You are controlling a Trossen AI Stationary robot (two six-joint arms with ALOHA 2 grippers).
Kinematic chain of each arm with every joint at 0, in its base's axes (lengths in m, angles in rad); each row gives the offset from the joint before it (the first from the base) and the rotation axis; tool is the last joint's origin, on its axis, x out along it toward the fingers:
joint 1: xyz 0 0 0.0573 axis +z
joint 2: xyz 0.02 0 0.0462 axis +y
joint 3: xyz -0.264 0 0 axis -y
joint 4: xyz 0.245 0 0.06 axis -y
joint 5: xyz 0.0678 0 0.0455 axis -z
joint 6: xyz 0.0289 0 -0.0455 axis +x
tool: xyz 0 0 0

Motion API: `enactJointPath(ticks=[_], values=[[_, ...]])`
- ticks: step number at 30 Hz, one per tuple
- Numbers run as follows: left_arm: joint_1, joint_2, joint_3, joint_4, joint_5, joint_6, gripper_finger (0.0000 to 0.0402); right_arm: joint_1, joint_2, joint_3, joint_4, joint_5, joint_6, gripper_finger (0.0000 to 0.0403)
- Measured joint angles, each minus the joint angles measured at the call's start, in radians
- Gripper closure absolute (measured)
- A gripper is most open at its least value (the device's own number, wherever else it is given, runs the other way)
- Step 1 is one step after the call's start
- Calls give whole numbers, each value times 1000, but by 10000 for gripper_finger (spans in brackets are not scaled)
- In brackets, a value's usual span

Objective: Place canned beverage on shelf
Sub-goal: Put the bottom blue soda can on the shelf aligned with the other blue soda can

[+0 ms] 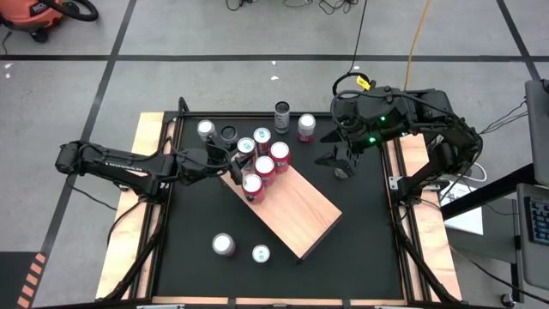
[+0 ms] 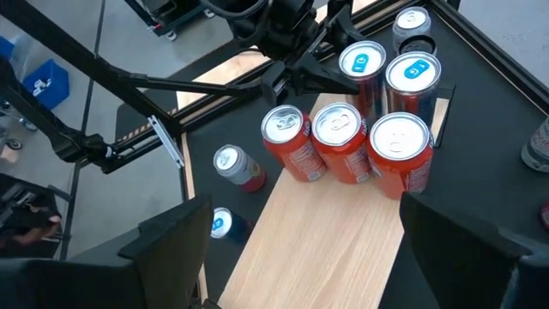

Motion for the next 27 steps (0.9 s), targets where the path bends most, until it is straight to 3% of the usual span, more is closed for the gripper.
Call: enactJointPath(ticks=[10,20,27], values=[[0,0,1,1,-10,0,111,0,0,0,0,0,0,51],[-1,-36,66,18,1,12,107,0,0,0,0,-1,0,51],[-1,-133,141,-201,-58,20,107,0,0,0,0,-3,0,51]])
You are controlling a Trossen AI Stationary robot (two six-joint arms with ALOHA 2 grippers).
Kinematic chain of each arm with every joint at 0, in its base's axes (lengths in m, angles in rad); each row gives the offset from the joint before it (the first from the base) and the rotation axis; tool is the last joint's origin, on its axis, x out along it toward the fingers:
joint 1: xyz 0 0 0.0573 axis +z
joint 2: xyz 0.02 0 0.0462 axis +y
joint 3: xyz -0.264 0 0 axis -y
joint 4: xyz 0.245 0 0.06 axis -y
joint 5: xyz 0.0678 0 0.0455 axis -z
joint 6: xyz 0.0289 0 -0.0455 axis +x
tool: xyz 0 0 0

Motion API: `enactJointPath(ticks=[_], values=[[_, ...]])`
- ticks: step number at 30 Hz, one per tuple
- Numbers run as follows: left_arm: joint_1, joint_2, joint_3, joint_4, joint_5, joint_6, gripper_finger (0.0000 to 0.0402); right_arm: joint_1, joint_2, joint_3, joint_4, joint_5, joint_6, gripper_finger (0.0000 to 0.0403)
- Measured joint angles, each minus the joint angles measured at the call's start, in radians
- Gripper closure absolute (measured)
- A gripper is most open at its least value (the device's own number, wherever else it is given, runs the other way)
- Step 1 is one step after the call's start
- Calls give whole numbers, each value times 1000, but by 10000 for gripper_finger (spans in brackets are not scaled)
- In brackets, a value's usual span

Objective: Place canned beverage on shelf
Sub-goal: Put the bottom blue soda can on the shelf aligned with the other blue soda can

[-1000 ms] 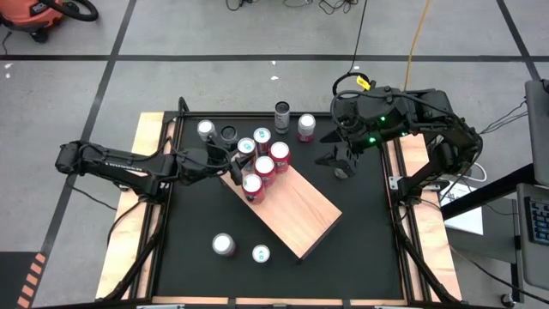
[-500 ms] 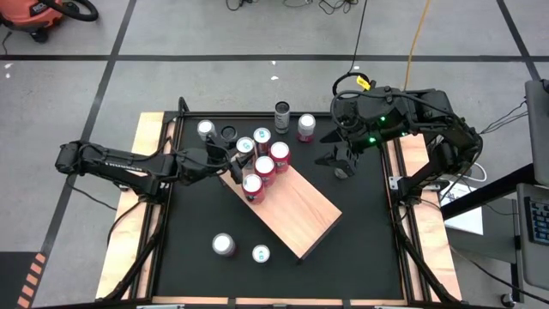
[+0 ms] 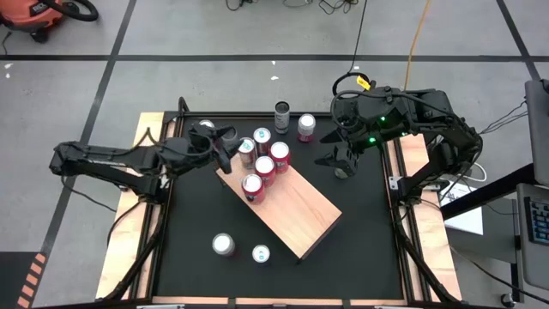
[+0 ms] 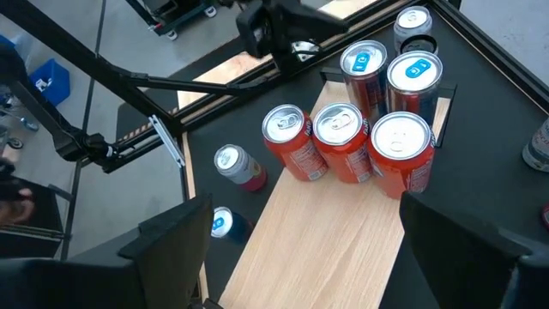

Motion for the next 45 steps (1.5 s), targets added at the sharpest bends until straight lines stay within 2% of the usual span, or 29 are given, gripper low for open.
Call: enactJointPath(ticks=[4,8,15,21,29,45], values=[[0,-66,23,-192,5,-144,107,0,0,0,0,0,-3,51],[-8,-106,23,-335,86,-282,110,0,0,0,-1,0,-15,51],[-62,-81,23,-420,120,-300,151,0,0,0,-1,0,-48,51],[-74,-16,23,-413,119,-299,191,0,0,0,-1,4,-49,51],[-74,46,23,-373,122,-299,222,0,0,0,0,26,-49,51],[-73,56,23,-346,122,-270,233,0,0,0,0,26,-41,51]])
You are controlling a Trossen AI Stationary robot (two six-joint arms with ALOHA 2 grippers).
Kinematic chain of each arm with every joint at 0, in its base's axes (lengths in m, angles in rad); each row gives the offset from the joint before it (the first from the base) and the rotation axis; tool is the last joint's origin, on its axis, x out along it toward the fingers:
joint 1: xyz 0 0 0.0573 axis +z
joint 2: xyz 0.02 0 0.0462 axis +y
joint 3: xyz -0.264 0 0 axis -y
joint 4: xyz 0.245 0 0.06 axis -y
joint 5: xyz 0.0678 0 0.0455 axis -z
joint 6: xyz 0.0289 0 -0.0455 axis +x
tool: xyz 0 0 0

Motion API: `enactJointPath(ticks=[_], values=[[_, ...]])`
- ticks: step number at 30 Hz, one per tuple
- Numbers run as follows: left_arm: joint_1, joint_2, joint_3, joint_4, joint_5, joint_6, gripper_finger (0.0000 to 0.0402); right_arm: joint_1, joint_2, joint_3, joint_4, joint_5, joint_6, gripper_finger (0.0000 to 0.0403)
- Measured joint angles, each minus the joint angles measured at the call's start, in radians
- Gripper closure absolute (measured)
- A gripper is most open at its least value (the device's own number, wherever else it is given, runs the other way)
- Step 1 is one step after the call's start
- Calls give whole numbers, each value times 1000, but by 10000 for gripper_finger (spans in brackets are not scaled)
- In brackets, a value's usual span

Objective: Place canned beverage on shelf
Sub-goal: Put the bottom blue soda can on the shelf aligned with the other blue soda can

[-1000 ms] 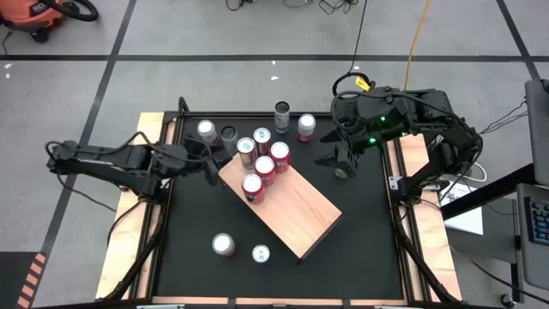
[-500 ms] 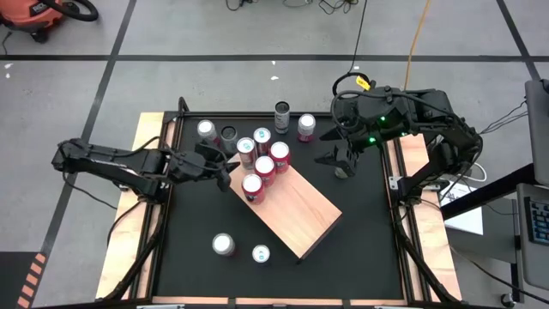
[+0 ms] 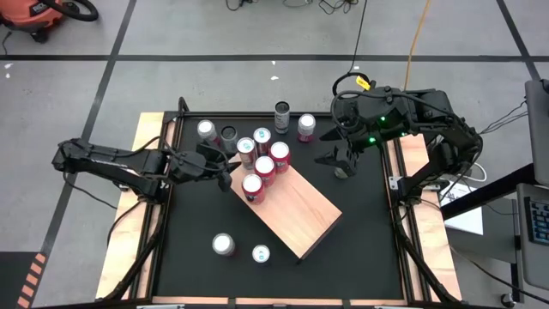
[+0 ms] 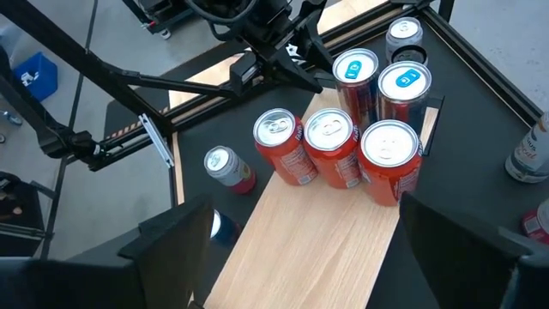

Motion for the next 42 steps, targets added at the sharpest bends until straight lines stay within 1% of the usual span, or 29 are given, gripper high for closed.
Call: enactJointPath(ticks=[8,13,28,42], values=[[1,8,-1,22,0,44,234,0,0,0,24,0,12,51],[1,12,-2,23,0,45,234,0,0,0,53,0,19,51],[2,12,-2,23,0,45,234,8,18,1,54,-2,26,51],[17,31,-2,64,10,52,234,60,48,0,107,-2,42,51]])
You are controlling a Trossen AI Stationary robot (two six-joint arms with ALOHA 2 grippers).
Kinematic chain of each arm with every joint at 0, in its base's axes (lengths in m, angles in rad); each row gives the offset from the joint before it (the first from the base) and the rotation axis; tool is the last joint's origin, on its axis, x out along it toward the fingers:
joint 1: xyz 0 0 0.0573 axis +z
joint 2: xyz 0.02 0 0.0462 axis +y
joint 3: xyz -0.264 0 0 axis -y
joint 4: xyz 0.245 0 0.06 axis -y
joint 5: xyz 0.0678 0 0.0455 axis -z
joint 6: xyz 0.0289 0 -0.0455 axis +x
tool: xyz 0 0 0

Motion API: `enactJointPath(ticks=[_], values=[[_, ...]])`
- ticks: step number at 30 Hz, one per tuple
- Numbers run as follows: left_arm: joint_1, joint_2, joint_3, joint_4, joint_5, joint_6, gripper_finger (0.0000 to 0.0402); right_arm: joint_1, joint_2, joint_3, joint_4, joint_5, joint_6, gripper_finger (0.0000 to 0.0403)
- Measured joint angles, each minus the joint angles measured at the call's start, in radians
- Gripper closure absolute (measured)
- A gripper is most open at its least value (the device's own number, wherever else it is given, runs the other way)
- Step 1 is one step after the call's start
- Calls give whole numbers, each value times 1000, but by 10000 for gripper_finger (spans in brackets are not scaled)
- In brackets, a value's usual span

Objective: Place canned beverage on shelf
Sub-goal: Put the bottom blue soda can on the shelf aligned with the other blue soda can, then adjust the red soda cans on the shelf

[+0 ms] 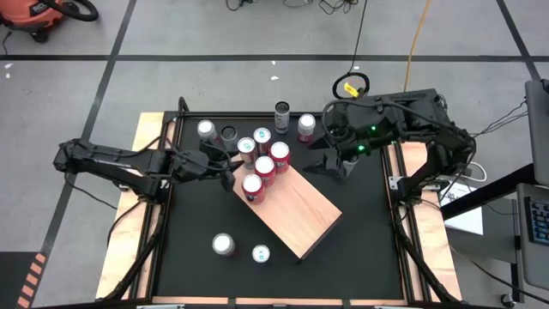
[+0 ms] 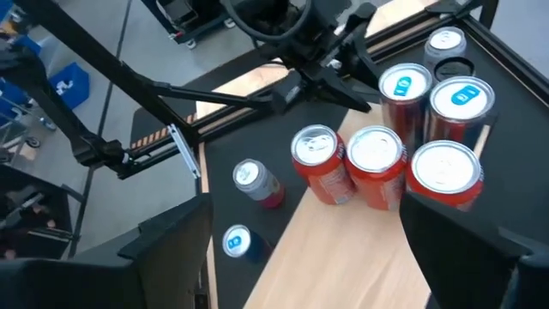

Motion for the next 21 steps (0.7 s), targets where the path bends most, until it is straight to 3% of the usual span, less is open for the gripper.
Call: enactJointPath(ticks=[14,21], values=[[3,-6,0,-18,2,-10,234,69,5,0,7,70,40,51],[1,-80,0,-40,139,-127,233,137,69,0,4,77,55,54]])
